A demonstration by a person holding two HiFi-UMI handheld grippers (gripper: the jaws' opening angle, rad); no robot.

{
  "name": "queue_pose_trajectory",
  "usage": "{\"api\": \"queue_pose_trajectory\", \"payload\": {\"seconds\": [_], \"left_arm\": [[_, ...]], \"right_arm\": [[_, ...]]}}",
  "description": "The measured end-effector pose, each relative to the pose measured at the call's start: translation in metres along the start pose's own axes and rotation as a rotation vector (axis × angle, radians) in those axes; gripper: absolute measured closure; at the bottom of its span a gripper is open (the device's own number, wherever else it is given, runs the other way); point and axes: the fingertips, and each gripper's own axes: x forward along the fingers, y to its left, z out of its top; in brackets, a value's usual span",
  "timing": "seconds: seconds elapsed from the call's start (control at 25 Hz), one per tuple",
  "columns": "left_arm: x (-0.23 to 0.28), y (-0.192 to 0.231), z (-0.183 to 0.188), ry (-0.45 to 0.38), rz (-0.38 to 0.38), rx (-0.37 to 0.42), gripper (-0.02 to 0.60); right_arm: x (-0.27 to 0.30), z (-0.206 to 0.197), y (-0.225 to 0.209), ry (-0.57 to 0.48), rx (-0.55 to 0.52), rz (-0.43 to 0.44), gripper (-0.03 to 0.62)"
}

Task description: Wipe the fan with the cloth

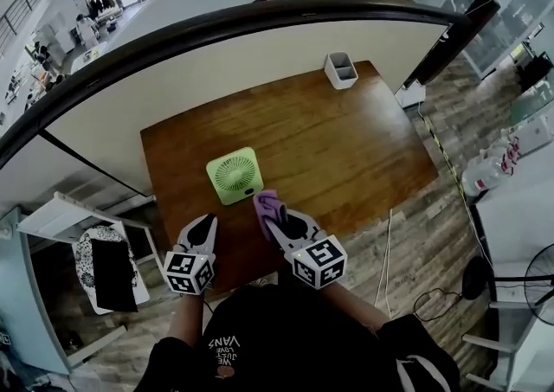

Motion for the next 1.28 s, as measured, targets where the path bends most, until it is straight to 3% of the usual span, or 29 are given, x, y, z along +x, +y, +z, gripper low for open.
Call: {"api": "queue_pose_trajectory", "payload": {"seconds": [0.24,0.28,0.36,0.72,1.2,1.28], "left_arm": [[0.020,0.018,-0.007,0.009,0.029,-0.039,0.566],[0.025,0.020,-0.007,0.006,0.030,-0.046,0.553],[0.036,0.024,-0.011,0.014,0.032,-0.052,0.457],[0.070,0.037,-0.028,0.060,0.039,-0.076,0.386],[0.092,0.042,-0.038,0.110,0.012,-0.056,0.388],[0.093,0.043,-0.037,0.112,0.012,-0.042,0.459]], "right_arm": [[0.022,-0.001,-0.014,0.059,-0.028,0.055,0.510],[0.026,-0.001,-0.017,0.065,-0.032,0.061,0.510],[0.035,-0.002,-0.023,0.073,-0.035,0.072,0.510],[0.070,0.000,-0.023,0.096,-0.072,0.158,0.510],[0.121,0.018,0.004,0.085,-0.198,0.318,0.510],[0.128,0.017,0.012,0.095,-0.228,0.346,0.510]]}}
